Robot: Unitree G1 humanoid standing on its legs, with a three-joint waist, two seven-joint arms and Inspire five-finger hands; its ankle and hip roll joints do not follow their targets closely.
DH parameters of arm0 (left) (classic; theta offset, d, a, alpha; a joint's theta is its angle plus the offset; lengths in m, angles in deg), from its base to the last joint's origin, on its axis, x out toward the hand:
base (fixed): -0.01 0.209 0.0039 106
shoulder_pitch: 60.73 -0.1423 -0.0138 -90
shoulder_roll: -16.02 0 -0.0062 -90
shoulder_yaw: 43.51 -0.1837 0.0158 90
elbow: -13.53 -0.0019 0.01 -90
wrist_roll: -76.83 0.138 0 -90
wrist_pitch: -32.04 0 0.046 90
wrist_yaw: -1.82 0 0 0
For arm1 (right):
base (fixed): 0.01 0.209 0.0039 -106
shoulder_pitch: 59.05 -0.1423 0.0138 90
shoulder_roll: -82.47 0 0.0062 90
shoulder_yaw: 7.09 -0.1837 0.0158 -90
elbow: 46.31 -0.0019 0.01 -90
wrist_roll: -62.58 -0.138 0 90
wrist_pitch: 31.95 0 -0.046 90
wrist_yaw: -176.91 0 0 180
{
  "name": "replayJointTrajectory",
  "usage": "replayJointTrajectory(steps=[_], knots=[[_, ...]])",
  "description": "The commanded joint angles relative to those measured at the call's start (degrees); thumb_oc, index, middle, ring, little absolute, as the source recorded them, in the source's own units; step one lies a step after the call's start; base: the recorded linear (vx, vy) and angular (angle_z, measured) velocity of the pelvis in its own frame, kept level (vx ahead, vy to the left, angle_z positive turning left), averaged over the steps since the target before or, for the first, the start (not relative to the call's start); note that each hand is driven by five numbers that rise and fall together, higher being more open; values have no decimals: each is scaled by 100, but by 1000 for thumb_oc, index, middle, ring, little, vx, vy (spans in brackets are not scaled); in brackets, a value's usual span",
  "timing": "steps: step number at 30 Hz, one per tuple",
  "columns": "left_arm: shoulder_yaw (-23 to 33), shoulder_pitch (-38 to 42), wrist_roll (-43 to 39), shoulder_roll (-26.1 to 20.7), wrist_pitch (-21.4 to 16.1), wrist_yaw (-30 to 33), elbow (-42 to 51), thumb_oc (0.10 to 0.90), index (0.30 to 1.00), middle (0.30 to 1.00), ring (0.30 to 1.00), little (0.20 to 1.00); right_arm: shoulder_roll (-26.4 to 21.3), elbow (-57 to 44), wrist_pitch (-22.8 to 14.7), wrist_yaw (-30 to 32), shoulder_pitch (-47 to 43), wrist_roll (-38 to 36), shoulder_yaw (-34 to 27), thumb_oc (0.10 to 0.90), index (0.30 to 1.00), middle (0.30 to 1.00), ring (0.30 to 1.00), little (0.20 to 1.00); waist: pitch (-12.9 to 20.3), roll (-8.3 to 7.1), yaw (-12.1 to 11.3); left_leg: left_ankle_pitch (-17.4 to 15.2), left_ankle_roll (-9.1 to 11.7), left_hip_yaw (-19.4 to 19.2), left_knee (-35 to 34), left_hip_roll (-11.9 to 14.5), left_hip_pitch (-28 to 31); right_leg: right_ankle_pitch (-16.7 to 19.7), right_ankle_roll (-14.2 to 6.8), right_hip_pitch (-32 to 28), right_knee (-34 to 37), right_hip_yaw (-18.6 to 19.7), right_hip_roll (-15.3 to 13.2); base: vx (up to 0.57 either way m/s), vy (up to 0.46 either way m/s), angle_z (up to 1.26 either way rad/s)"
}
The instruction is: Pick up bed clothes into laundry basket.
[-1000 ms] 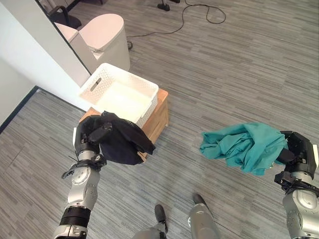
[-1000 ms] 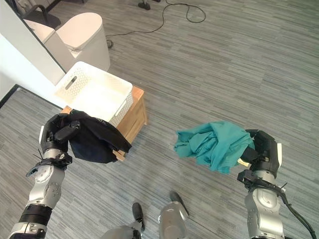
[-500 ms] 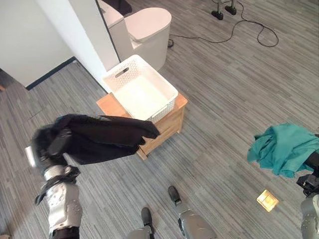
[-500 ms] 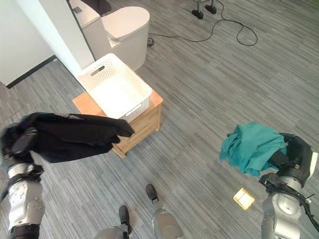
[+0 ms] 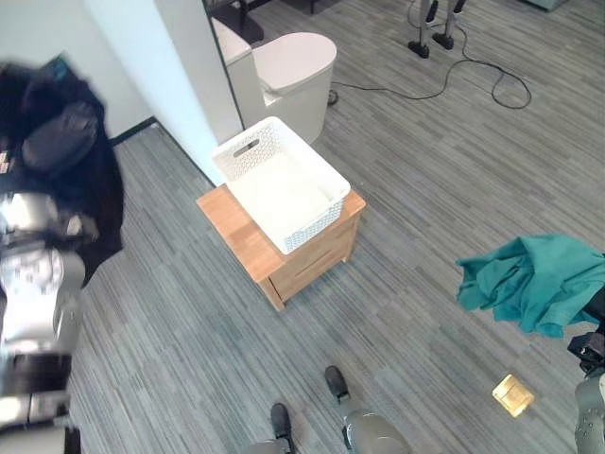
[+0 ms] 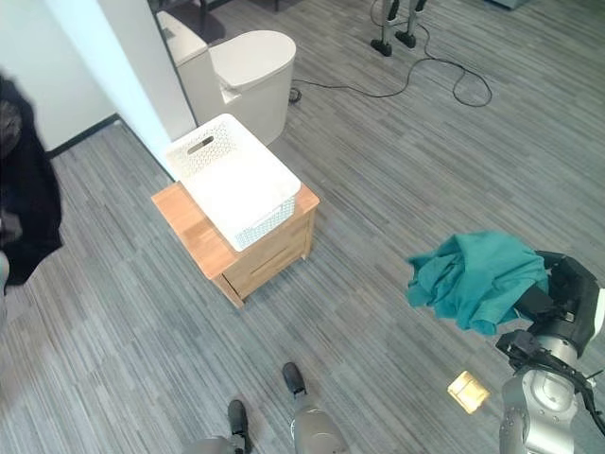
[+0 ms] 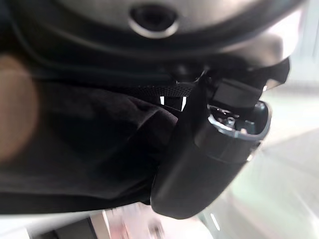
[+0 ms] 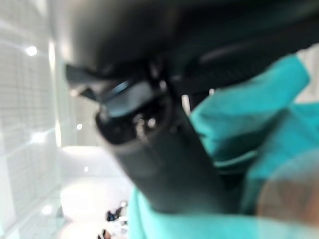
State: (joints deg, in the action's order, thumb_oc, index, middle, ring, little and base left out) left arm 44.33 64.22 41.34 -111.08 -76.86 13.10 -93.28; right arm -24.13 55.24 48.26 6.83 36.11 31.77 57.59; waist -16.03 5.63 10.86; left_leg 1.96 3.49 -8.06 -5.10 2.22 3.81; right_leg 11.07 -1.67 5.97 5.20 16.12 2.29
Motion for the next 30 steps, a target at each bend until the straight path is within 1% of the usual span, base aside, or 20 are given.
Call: replayJointTrajectory(steps=[1,2,3,4,5,6,7,9,10,11,12,15,16,17,19,22,23,25,27,30], knots=[[-485,1350,-528,-707,-684,-219,-297,400,300,300,300,300,-628,-178,-804,-98,-106,-275,-238,400,300,300,300,300,627,34,313,-131,189,-82,10,-110,-35,-1523,-589,-546,-392,169,-205,17,3,-10],[-562,1439,-559,-719,-697,-242,-353,400,300,300,300,300,-601,-183,-804,-97,-97,-274,-254,400,300,300,300,300,624,17,298,-131,189,-78,10,-109,-37,-1521,-590,-547,-389,164,-205,20,1,-24],[-785,1784,-641,-798,-701,-254,-498,400,300,300,300,300,-544,-198,-799,-111,-38,-280,-232,400,300,300,300,300,627,31,330,-130,195,-87,10,-109,-41,-1511,-604,-545,-374,168,-210,16,2,-29],[-847,1911,-662,-816,-691,-245,-587,400,300,300,300,300,-508,-210,-795,-119,-8,-287,-219,400,300,300,300,300,626,44,355,-131,201,-101,10,-110,-39,-1505,-610,-541,-371,172,-216,32,7,-30],[-1109,2362,-719,-869,-705,-201,-813,400,300,300,300,300,-410,-187,-806,-110,58,-331,-230,400,300,300,300,300,628,60,396,-133,208,-135,10,-110,-39,-1492,-627,-531,-356,183,-220,22,7,-16],[-1144,2402,-725,-868,-709,-203,-831,400,300,300,300,300,-397,-187,-806,-110,60,-331,-239,400,300,300,300,300,626,50,386,-133,208,-135,10,-110,-39,-1491,-627,-531,-355,183,-220,36,11,-6],[-1243,2640,-805,-830,-705,-157,-977,400,300,300,300,300,-353,-147,-816,-73,94,-361,-209,400,300,300,300,300,631,81,456,-139,212,-170,10,-116,-30,-1475,-641,-523,-342,202,-220,32,11,-7],[-1347,2848,-853,-812,-698,-132,-1137,400,300,300,300,300,-298,-122,-816,-63,115,-392,-227,400,300,300,300,300,625,79,469,-147,213,-190,10,-111,-26,-1465,-650,-514,-334,209,-221,32,12,-10],[-1456,3103,-891,-827,-666,-67,-1367,400,300,300,300,300,-278,-95,-818,-24,167,-433,-245,400,300,300,300,300,621,95,536,-151,221,-245,10,-109,-12,-1454,-654,-505,-330,230,-217,19,7,-14],[-1525,3186,-908,-824,-673,-77,-1413,400,300,300,300,300,-260,-94,-818,-25,167,-437,-258,400,300,300,300,300,614,81,517,-153,222,-249,10,-106,-11,-1453,-654,-505,-330,234,-214,34,15,-17],[-1595,3337,-1012,-798,-607,-77,-1661,400,300,300,300,300,-230,-75,-800,-6,223,-471,-279,400,300,300,300,300,605,91,573,-158,226,-291,10,-102,-4,-1440,-659,-487,-329,257,-205,27,16,-18],[-1848,3693,-974,-805,-521,-76,-1956,400,300,300,300,300,-233,-11,-789,20,282,-510,-305,400,300,300,300,300,597,101,617,-166,229,-332,10,-93,-4,-1426,-667,-467,-325,286,-195,23,15,-10],[-2095,3994,-794,-887,-453,-89,-2130,400,300,300,300,300,-288,4,-807,38,306,-502,-303,400,300,300,300,300,607,150,671,-165,236,-361,10,-88,-10,-1414,-684,-457,-317,292,-196,14,9,-7],[-2207,4124,-802,-879,-456,-93,-2189,400,300,300,300,300,-250,10,-810,39,294,-503,-311,400,300,300,300,300,599,119,653,-166,236,-361,10,-86,-18,-1410,-684,-451,-314,291,-194,18,13,-6],[-2347,4282,-871,-897,-453,-229,-2194,400,300,300,300,300,-189,-33,-824,8,331,-541,-327,400,300,300,300,300,592,134,694,-173,241,-384,10,-85,-25,-1399,-695,-435,-301,294,-197,15,12,-4],[-2658,4642,-929,-730,-452,-387,-2300,400,300,300,300,300,-116,-58,-840,-18,318,-543,-232,400,300,300,300,300,579,177,771,-175,255,-416,10,-89,-67,-1369,-713,-411,-264,288,-219,0,0,0],[-2674,4660,-933,-729,-453,-390,-2308,400,300,300,300,300,-109,-58,-840,-17,317,-543,-233,400,300,300,300,300,578,171,768,-174,255,-416,10,-89,-69,-1369,-713,-409,-264,288,-219,0,0,0],[-2980,4991,-855,-669,-478,-467,-2293,400,300,300,300,300,-95,-39,-822,-49,314,-515,-134,400,300,300,300,300,600,255,823,-177,265,-450,10,-107,-75,-1343,-737,-403,-231,306,-244,37,13,-1],[-3159,5192,-858,-614,-487,-495,-2325,400,300,300,300,300,-80,-40,-819,-72,286,-520,-103,400,300,300,300,300,597,258,834,-175,266,-460,10,-115,-85,-1327,-744,-394,-217,308,-256,26,11,-4],[-3467,5600,-829,-559,-545,-527,-2297,400,300,300,300,300,-110,7,-798,-122,253,-521,-4,400,300,300,300,300,600,345,874,-175,268,-481,10,-139,-98,-1307,-768,-371,-199,311,-284,23,11,-7]])
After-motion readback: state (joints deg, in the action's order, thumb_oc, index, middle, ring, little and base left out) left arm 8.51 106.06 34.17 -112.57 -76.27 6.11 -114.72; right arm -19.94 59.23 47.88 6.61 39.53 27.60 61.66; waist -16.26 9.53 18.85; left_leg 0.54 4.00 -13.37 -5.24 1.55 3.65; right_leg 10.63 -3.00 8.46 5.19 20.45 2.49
